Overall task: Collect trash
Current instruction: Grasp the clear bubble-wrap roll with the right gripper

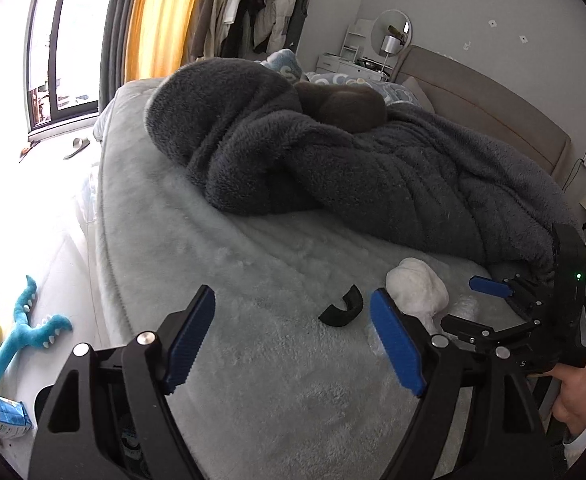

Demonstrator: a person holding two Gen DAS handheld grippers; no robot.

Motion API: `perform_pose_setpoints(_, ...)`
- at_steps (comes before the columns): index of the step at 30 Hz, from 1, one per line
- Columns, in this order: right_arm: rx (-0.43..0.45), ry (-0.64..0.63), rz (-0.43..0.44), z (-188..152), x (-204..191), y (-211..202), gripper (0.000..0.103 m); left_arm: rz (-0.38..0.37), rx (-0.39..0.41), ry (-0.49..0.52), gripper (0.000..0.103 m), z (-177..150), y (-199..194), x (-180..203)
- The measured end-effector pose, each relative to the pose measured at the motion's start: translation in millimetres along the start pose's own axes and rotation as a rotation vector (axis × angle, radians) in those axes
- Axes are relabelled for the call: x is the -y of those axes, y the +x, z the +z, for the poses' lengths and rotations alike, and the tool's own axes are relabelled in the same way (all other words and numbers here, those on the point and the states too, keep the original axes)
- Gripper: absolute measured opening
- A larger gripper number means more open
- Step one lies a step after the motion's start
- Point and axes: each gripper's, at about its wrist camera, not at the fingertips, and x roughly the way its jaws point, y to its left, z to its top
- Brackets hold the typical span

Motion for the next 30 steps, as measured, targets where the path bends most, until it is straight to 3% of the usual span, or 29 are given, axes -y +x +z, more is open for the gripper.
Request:
perform_pose_setpoints(10, -0.047, 0.02, 0.026, -6.8, 20.8, 11.7, 0.09, -0.027, -0.054, 0.056, 0.084, -5.5, 39.3, 24.0)
perform_pose_setpoints(12, -0.064, 0.02, 0.028, -7.2, 23.2, 14.3, 0.084, -0.029, -0.07, 0.05, 0.084, -6.0, 46.7, 28.5)
perform_pose_setpoints(13, -0.076, 0.02, 0.036, -8.1, 24.2, 15.8, 0.074, -0.028, -0.081, 0.052, 0.084, -6.6, 50.5, 31.1)
perform_pose_setpoints(16, -0.096, 0.057, 0.095, -11.4, 31.9, 20.4, 0.063, 0.004, -0.115, 0.074, 0.083, -9.0, 60.1, 39.5)
perform_pose_setpoints(25, -0.055, 0.077, 0.092, -14.6, 50.5, 12.0, 0.062, 0.096, -0.201, -0.053, 0.083, -17.6, 82.1, 36.2)
perform_pose_setpoints(30, -0.042, 0.088, 0.086, -16.1, 59.0, 8.1, 0.062, 0.079, -0.183, -0.082, 0.081, -15.9, 87.3, 39.1)
